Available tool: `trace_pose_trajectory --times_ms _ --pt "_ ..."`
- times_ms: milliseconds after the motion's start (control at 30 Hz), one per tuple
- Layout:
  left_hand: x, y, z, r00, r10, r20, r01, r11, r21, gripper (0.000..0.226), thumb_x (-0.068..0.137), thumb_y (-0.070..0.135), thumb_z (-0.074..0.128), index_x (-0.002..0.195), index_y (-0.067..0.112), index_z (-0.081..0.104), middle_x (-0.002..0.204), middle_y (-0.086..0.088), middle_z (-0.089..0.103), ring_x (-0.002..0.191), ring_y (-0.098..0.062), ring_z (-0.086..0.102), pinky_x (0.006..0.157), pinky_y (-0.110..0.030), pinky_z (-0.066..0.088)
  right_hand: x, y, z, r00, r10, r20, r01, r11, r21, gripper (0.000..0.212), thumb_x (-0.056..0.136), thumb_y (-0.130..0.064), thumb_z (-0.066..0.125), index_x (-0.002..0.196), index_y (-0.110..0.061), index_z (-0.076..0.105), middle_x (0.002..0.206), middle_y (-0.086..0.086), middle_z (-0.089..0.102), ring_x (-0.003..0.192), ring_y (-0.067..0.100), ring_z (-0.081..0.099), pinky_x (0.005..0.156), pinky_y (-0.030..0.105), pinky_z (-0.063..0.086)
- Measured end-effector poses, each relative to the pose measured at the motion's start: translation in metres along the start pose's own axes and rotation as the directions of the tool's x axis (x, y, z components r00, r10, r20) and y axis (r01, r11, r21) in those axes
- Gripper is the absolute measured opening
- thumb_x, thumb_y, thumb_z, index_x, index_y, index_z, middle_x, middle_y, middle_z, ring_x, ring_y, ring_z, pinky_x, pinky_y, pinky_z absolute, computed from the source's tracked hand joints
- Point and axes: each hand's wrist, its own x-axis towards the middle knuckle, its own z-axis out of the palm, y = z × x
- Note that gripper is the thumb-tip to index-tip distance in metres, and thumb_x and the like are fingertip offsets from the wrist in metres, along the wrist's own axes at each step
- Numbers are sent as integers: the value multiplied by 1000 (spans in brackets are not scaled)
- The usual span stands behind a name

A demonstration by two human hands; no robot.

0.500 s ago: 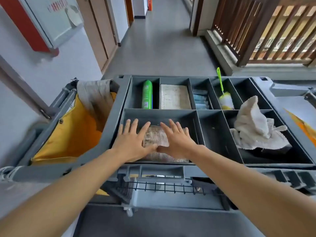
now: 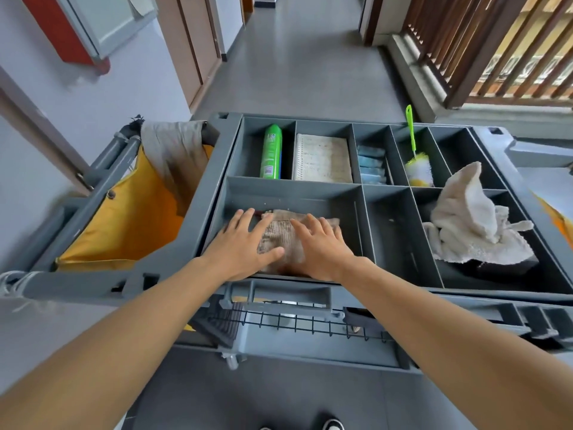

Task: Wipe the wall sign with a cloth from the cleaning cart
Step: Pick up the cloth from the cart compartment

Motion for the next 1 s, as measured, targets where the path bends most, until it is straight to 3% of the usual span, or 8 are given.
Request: trace_pose_trajectory --times_ms 167,367,433,533,667,767,900,1000 --pt "3 -4 5 998 6 57 -4 999 -37 76 89 68 33 154 36 14 167 -6 -1 153 -25 -6 119 -57 22 0 1 0 998 -17 -52 13 997 -75 89 81 -51 60 154 -27 15 156 11 25 143 39 18 117 54 18" --pt "4 -4 5 999 11 33 -10 999 -32 74 90 60 36 154 26 23 163 -11 23 148 -29 25 116 -49 29 2 -6 0 998 4 -70 -19 975 -220 92 76 -63 63 150 -25 22 142 12 36 125 38 36 102 52 37" --pt "4 -4 5 1000 17 9 -16 999 -45 73 91 59 37 153 24 26 159 -9 32 144 -28 31 114 -48 32 3 -8 -1 997 17 -81 -32 983 -179 81 81 -59 61 146 -24 27 135 12 38 118 38 39 97 49 41" --pt "4 -3 5 1000 15 -23 -16 998 -59 70 91 59 40 151 23 31 154 -6 40 140 -26 38 112 -47 36 2 -12 0 996 -83 -45 76 987 -144 58 93 -46 54 143 -26 33 131 12 41 110 39 43 90 47 43" --pt "5 -4 6 997 15 -73 -21 996 -83 68 88 59 43 146 22 38 146 -3 49 133 -24 46 107 -46 40 1 -11 -1 999 49 -4 -48 992 117 56 89 -34 65 135 -13 44 125 14 49 106 35 58 83 32 44" --pt "5 -5 8 996 25 -87 -33 995 -93 70 88 61 42 147 23 35 143 -3 51 131 -24 47 106 -46 42 -1 -11 -5 999 39 -17 -36 991 126 44 89 -36 62 127 -16 52 118 9 54 102 32 60 86 37 50" --pt "1 -5 7 992 27 -124 -46 988 -151 69 90 63 38 147 26 26 139 -5 54 125 -27 53 99 -45 47 -1 -8 -13 990 28 -137 -4 985 174 26 95 -39 57 106 -16 62 100 4 47 91 26 57 81 36 48" --pt "-4 -3 4 991 -20 -133 -16 964 -266 68 92 61 41 148 32 16 144 -8 52 124 -32 55 95 -46 49 0 -5 -23 967 44 -250 20 968 250 21 97 -35 55 105 -15 60 107 2 41 99 21 42 90 32 40"
